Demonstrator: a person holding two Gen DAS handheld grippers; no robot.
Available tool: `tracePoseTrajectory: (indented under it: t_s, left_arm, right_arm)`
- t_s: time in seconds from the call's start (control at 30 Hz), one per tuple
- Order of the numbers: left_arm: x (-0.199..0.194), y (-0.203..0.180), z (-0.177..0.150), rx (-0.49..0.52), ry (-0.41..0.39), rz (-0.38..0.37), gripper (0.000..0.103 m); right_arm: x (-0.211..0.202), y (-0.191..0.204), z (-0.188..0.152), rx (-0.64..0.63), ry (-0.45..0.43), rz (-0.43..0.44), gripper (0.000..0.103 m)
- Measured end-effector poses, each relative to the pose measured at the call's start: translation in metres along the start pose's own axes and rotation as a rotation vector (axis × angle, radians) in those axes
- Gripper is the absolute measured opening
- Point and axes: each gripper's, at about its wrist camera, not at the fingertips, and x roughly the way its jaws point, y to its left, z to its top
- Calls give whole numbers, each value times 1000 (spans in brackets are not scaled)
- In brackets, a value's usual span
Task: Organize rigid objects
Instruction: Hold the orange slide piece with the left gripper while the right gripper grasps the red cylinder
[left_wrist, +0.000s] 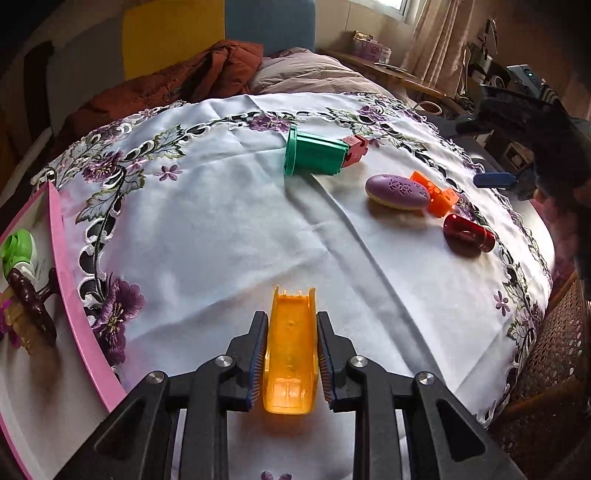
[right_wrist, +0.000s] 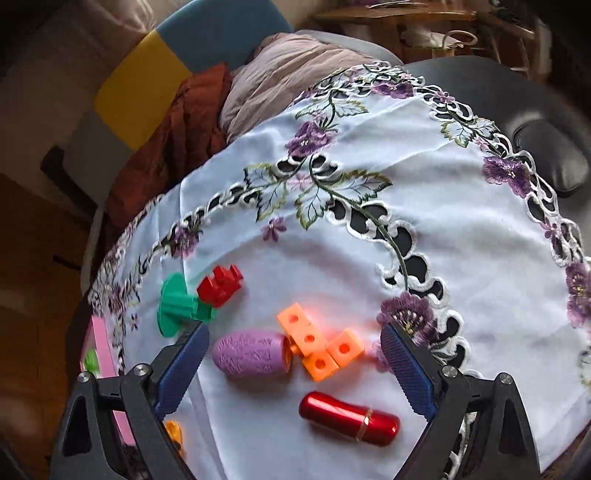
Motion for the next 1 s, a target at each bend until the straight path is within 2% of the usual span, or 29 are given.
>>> tracePoseTrajectory:
  t_s: [0.07,0.2,0.27,0.37,0.67,0.7,0.73,0.77,0.83,0.93,1.0]
  left_arm:
    - [1,4,-1,-27,-3,-16,25]
    - [2,6,0,-47,-12,-22,25]
    - [2,7,-1,-58,-15,-25,25]
    - [0,10,-2,-71,-18,-26,25]
    - [-11,21,-10,-112,-39,-40,25]
    - [-13,21,-11,-111,-45,-43,25]
    - [-16,21,-12,-110,-52,-45,25]
    - [-18,22,-12,-110,-57,-46,25]
    - [-23,23,-14,-114,-68,-56,25]
    - [-32,26,-16,-119,-83,-66,25]
    - [-39,28,-18,-121,-95,-72,25]
  right_arm:
    - [-3,3,-8,-51,55,-56,95]
    - [0,-3,-24,-56,125,-108,95]
    - [5,-6,-29,-37,149,-149,95]
    - [11,-9,-33,25,167,-164,95]
    - [24,-1,-41,115,129,-257,94]
    - [26,-1,-42,121,124,-273,91]
    - [30,-1,-44,119,131,-286,78]
    - [36,1,-47,106,152,-298,76]
    - [36,6,-49,81,121,-327,75]
    - [31,4,-49,101,87,-287,75]
    - [26,12,-52,55,83,-236,75]
